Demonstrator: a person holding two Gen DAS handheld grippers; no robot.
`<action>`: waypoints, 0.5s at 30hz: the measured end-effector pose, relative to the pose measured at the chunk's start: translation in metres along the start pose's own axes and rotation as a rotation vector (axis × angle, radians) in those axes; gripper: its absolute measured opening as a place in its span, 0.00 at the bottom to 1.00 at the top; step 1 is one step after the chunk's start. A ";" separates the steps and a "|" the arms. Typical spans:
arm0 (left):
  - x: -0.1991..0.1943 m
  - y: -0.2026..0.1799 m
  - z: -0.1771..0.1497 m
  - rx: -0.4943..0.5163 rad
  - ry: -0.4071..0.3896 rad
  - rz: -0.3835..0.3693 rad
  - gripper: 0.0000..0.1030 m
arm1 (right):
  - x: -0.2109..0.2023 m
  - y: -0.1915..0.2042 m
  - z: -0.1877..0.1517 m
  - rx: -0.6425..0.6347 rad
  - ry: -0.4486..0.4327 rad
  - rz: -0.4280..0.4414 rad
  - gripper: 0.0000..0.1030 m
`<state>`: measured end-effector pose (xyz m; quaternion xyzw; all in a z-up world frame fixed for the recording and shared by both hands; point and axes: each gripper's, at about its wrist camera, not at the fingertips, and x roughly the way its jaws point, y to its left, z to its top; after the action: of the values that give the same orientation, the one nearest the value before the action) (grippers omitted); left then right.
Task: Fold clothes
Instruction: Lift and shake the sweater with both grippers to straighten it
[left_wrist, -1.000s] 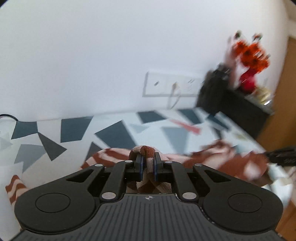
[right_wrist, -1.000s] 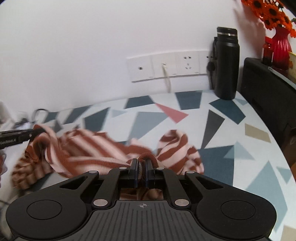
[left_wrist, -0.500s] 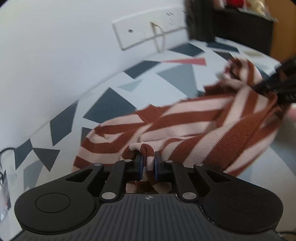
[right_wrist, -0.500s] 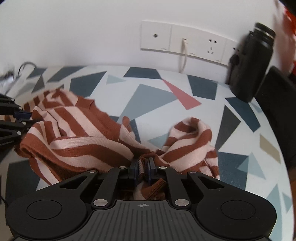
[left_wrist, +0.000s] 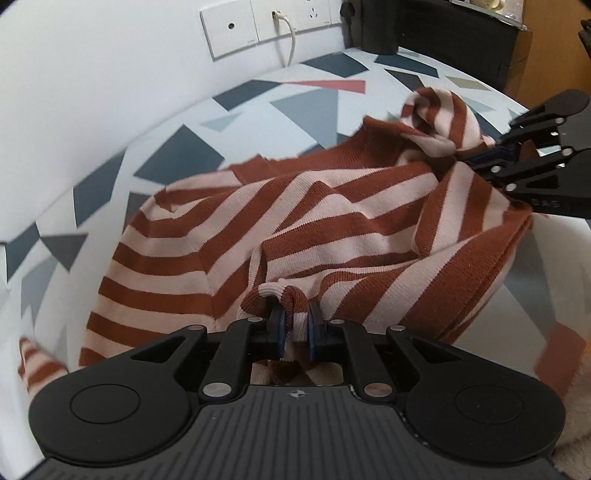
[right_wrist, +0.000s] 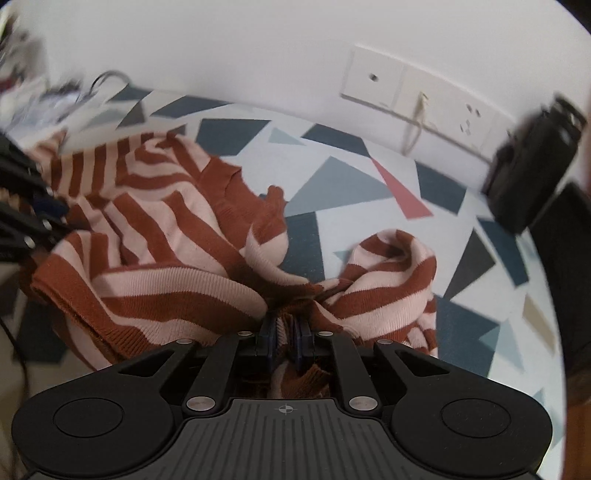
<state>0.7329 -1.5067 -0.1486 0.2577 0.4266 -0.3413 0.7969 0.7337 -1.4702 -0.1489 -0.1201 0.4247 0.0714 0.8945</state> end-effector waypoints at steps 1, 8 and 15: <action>-0.003 -0.003 -0.003 -0.004 0.007 0.000 0.11 | 0.000 0.004 -0.002 -0.029 -0.008 -0.010 0.10; -0.019 -0.033 -0.018 -0.029 0.067 0.064 0.12 | 0.005 0.006 -0.002 -0.084 -0.047 -0.006 0.12; -0.029 -0.046 -0.029 -0.098 0.107 0.108 0.12 | 0.003 -0.009 -0.006 -0.051 -0.075 0.072 0.14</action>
<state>0.6714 -1.5064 -0.1439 0.2588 0.4702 -0.2623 0.8019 0.7335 -1.4801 -0.1538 -0.1247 0.3932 0.1190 0.9031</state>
